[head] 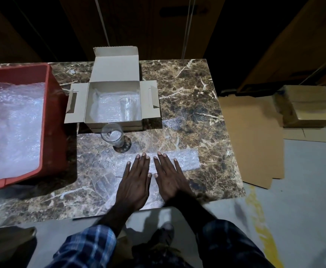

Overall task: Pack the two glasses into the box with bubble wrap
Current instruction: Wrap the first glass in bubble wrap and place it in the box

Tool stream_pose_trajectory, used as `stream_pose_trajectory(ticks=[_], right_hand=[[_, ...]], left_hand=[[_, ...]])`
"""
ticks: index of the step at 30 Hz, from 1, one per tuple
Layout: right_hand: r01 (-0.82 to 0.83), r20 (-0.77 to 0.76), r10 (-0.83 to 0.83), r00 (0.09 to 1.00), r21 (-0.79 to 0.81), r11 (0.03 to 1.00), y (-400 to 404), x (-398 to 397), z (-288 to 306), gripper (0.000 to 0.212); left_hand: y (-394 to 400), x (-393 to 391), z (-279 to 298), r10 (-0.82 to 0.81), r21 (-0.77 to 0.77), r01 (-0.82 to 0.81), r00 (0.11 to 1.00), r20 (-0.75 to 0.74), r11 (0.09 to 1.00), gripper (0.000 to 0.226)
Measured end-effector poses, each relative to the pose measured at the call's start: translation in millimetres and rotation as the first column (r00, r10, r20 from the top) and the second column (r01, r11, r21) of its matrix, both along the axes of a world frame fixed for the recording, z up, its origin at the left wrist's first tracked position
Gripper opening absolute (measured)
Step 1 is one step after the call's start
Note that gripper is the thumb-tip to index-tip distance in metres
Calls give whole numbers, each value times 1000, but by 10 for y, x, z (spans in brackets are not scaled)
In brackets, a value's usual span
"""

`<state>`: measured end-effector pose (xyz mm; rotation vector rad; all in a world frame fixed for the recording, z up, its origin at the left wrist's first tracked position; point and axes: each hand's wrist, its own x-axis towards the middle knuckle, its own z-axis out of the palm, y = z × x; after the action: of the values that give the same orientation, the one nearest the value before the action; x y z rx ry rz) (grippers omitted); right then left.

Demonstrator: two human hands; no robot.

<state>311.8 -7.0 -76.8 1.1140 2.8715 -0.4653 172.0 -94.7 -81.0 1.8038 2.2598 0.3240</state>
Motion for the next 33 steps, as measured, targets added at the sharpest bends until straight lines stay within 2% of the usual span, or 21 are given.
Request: stream_pose_trajectory(ticks=[4, 9, 11, 13, 17, 20, 23, 26, 30, 33], right_hand=[[83, 24, -82, 996, -3, 997, 104, 229, 18, 65], [269, 102, -264, 959, -40, 962, 332, 684, 64, 79], [276, 100, -273, 957, -14, 961, 412, 760, 62, 81], [213, 26, -215, 976, 67, 975, 438, 756, 99, 73], [17, -231, 24, 973, 173, 985, 390, 681, 85, 35], [37, -304, 21, 952, 181, 983, 387, 667, 29, 19], [131, -342, -78, 937, 133, 982, 396, 636, 66, 18], [176, -403, -131, 906, 77, 981, 429, 569, 233, 15], [196, -339, -197, 920, -37, 980, 525, 574, 340, 5], [178, -290, -202, 936, -108, 978, 573, 644, 361, 29]], left_hand=[[-88, -134, 20, -2, -57, 0, 1000, -28, 998, 63], [-304, -448, 27, 89, -123, -96, 994, -60, 988, 76], [-352, -536, 45, 109, -113, -117, 991, -74, 987, 79], [-332, -535, 81, 69, -51, -75, 991, -113, 996, 74], [-200, -369, 133, -107, 127, 124, 986, -132, 984, 54], [-139, -324, 131, -184, 265, 205, 978, -101, 942, 34], [-121, -369, 145, -184, 323, 206, 978, -95, 924, 23], [-129, -412, 167, -161, 323, 180, 983, -84, 929, 24], [-143, -577, 161, -135, 326, 153, 988, -78, 933, 28], [-109, -691, 250, -38, 300, 20, 998, 54, 954, 31]])
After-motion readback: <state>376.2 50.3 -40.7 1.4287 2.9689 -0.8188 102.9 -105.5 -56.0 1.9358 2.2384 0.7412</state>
